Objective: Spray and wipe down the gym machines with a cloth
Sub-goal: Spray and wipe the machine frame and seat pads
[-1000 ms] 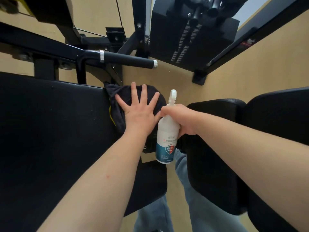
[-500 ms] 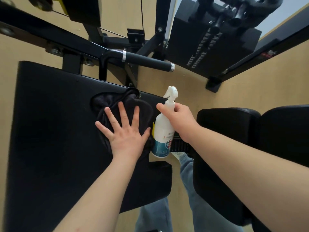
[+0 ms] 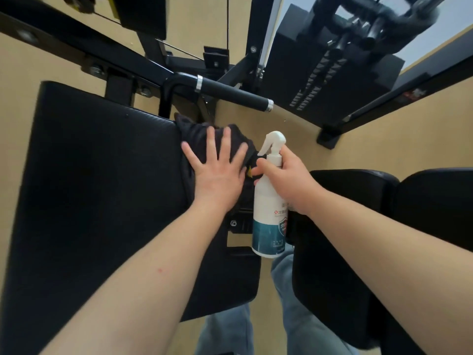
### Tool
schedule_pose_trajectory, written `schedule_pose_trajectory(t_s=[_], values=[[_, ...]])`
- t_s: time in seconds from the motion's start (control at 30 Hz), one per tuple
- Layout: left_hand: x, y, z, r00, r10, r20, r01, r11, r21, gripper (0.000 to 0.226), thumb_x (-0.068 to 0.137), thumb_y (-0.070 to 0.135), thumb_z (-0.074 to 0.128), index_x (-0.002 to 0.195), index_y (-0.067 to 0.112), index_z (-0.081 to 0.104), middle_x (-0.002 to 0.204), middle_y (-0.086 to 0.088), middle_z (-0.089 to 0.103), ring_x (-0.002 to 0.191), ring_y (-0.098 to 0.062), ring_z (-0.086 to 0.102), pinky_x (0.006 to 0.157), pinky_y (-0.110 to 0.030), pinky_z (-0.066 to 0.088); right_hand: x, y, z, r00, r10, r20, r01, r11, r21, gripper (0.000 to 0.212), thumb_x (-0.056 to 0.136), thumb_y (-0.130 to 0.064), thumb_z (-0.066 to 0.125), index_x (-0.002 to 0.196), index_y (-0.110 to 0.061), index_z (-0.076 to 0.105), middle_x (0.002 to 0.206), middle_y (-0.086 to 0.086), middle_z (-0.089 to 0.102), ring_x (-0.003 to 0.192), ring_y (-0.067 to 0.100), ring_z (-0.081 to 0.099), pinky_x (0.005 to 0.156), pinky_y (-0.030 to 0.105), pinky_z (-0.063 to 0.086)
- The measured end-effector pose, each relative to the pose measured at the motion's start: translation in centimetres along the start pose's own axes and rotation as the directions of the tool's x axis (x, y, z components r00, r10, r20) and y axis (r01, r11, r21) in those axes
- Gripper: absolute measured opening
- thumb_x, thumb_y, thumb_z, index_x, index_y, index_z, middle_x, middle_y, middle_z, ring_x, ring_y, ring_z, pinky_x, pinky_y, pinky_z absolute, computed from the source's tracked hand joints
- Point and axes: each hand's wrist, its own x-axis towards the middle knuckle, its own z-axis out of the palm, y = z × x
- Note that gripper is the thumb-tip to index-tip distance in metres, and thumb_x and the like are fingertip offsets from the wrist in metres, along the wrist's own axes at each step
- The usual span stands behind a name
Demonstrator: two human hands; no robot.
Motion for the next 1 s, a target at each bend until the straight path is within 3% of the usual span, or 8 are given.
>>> schedule_pose_trajectory(t_s=[0.07, 0.13, 0.23, 0.3, 0.53, 0.73, 0.9, 1.0], values=[[-3.4, 1.5, 1.7, 0.994, 0.095, 0.052, -0.095, 0.995, 0.003, 0.073, 0.105, 0.051, 0.029, 0.158, 0.037, -0.019, 0.169, -0.010, -0.023, 0.151, -0.046, -0.025, 0.102, -0.087, -0.006, -0.5, -0.3, -0.1, 1.000, -0.026, -0.015, 0.025, 0.999, -0.045, 0.016, 0.101, -0.036, 0.064, 0.114, -0.029, 0.058, 0.099, 0.003, 0.077, 0.093, 0.021, 0.076, 0.091, 0.054, 0.062], [-5.7, 2.3, 2.8, 0.977, 0.179, 0.115, -0.182, 0.983, 0.012, 0.083, 0.103, 0.045, 0.035, 0.154, 0.035, -0.029, 0.168, -0.006, -0.025, 0.151, -0.047, -0.024, 0.098, -0.089, -0.012, -1.0, -0.7, 0.2, 0.999, -0.042, -0.008, 0.041, 0.995, -0.094, 0.019, 0.102, -0.039, 0.062, 0.117, -0.029, 0.057, 0.095, 0.002, 0.077, 0.091, 0.021, 0.076, 0.089, 0.053, 0.062], [-6.2, 1.4, 2.5, 0.983, 0.165, 0.081, -0.165, 0.986, -0.010, 0.075, 0.104, 0.050, 0.031, 0.156, 0.039, -0.022, 0.171, 0.002, -0.002, 0.152, -0.042, 0.003, 0.100, -0.086, -0.017, -1.5, -0.8, 1.0, 0.998, -0.065, 0.025, 0.068, 0.987, -0.143, 0.017, 0.102, -0.039, 0.061, 0.114, -0.027, 0.057, 0.092, 0.001, 0.076, 0.089, 0.021, 0.075, 0.087, 0.054, 0.063], [-5.1, -0.4, 1.6, 0.994, 0.108, 0.013, -0.108, 0.994, -0.001, 0.066, 0.104, 0.056, 0.022, 0.158, 0.042, -0.014, 0.171, 0.003, 0.003, 0.152, -0.040, 0.010, 0.105, -0.082, -0.019, -1.7, -0.9, 1.9, 0.995, -0.087, 0.057, 0.095, 0.981, -0.169, 0.016, 0.101, -0.039, 0.061, 0.112, -0.027, 0.058, 0.090, 0.002, 0.075, 0.086, 0.021, 0.074, 0.086, 0.055, 0.062], [1.2, -6.0, -1.8, 0.978, -0.158, -0.138, 0.162, 0.987, 0.015, 0.063, 0.105, 0.053, 0.014, 0.163, 0.029, 0.007, 0.170, -0.017, -0.007, 0.156, -0.041, -0.012, 0.120, -0.067, -0.010, -1.9, -2.2, 4.4, 0.991, -0.096, 0.093, 0.116, 0.963, -0.244, 0.023, 0.106, -0.044, 0.055, 0.121, -0.028, 0.051, 0.092, -0.001, 0.073, 0.083, 0.016, 0.073, 0.081, 0.043, 0.063], [-4.3, -1.8, 1.7, 0.979, -0.152, -0.134, 0.140, 0.986, -0.093, 0.063, 0.107, 0.050, 0.021, 0.164, 0.029, 0.002, 0.170, -0.017, -0.014, 0.155, -0.044, -0.005, 0.121, -0.067, -0.006, -2.0, -2.8, 3.4, 0.990, -0.104, 0.097, 0.125, 0.964, -0.236, 0.014, 0.103, -0.039, 0.060, 0.108, -0.025, 0.059, 0.091, 0.001, 0.074, 0.082, 0.018, 0.074, 0.080, 0.044, 0.065], [-9.4, 1.1, 4.7, 0.988, -0.142, -0.056, 0.132, 0.980, -0.150, 0.072, 0.100, 0.041, 0.049, 0.162, 0.017, 0.022, 0.165, -0.021, 0.024, 0.151, -0.040, 0.018, 0.125, -0.062, 0.003, -1.9, -2.8, 2.4, 0.989, -0.054, 0.136, 0.086, 0.965, -0.248, 0.017, 0.099, -0.037, 0.065, 0.112, -0.026, 0.063, 0.086, 0.002, 0.075, 0.081, 0.023, 0.076, 0.081, 0.053, 0.065], [-7.0, 0.6, 3.4, 0.991, -0.101, -0.091, 0.088, 0.987, -0.137, 0.067, 0.102, 0.042, 0.038, 0.162, 0.016, 0.021, 0.163, -0.020, 0.029, 0.150, -0.039, 0.022, 0.125, -0.060, 0.000, -1.4, -2.8, 2.5, 0.983, -0.023, 0.184, 0.073, 0.961, -0.267, 0.019, 0.095, -0.031, 0.070, 0.113, -0.029, 0.068, 0.085, 0.001, 0.075, 0.080, 0.021, 0.076, 0.082, 0.050, 0.065]])
